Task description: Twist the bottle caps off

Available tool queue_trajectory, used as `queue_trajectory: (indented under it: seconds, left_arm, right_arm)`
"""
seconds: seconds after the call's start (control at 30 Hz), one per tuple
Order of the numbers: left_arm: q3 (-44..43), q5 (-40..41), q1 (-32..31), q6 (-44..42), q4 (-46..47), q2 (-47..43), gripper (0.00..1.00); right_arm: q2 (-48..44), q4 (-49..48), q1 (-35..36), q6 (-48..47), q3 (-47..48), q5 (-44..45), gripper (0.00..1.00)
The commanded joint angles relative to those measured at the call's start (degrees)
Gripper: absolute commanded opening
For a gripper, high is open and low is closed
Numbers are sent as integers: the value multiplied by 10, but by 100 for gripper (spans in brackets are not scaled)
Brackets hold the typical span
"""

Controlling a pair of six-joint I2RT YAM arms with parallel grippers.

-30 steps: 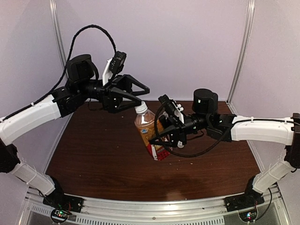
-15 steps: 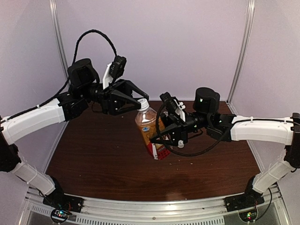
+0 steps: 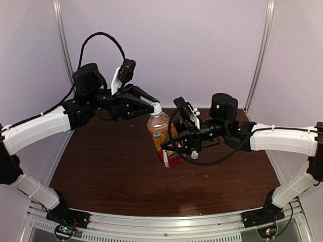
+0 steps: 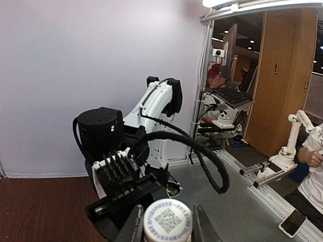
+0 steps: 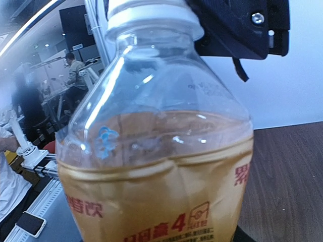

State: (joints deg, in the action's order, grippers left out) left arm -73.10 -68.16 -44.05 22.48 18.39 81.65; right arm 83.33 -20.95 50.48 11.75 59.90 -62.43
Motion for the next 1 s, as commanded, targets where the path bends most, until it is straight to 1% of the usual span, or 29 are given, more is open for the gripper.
queue_trajectory:
  seconds: [0.0,0.07,0.13,0.2,0.23,0.3,0.37,0.47,0.6,0.73,0.97]
  left_arm:
    - [-9,127,0,8,-52,2,0]
    - [-33,221,-4,7,-134,5,0]
    - [-53,339,-15,23,-195,4,0]
    - [-67,455,-31,36,-240,0,0]
    - [-76,498,-39,40,-256,-2,0]
    - [-90,555,-50,47,-280,-2,0]
    - [-94,578,-55,53,-282,-1,4]
    - [-95,580,-55,53,-280,1,15]
    - [-88,535,-54,26,-256,-2,33]
    - [-86,449,-41,3,-239,-9,51]
    - [-75,259,-2,-9,-201,-13,70]
  right_arm:
    - [-22,81,-9,-40,9,156,43]
    - [-28,97,-10,-47,8,215,43]
    - [-28,117,-10,-55,13,269,43]
    - [-24,134,-10,-58,19,319,42]
    - [-23,139,-11,-57,21,338,42]
    - [-22,144,-10,-56,22,366,41]
    - [-22,146,-10,-55,22,382,41]
    - [-23,147,-10,-56,20,380,41]
    - [-29,139,-10,-62,13,350,42]
    - [-32,129,-10,-72,6,293,42]
    - [-30,99,-11,-71,2,151,44]
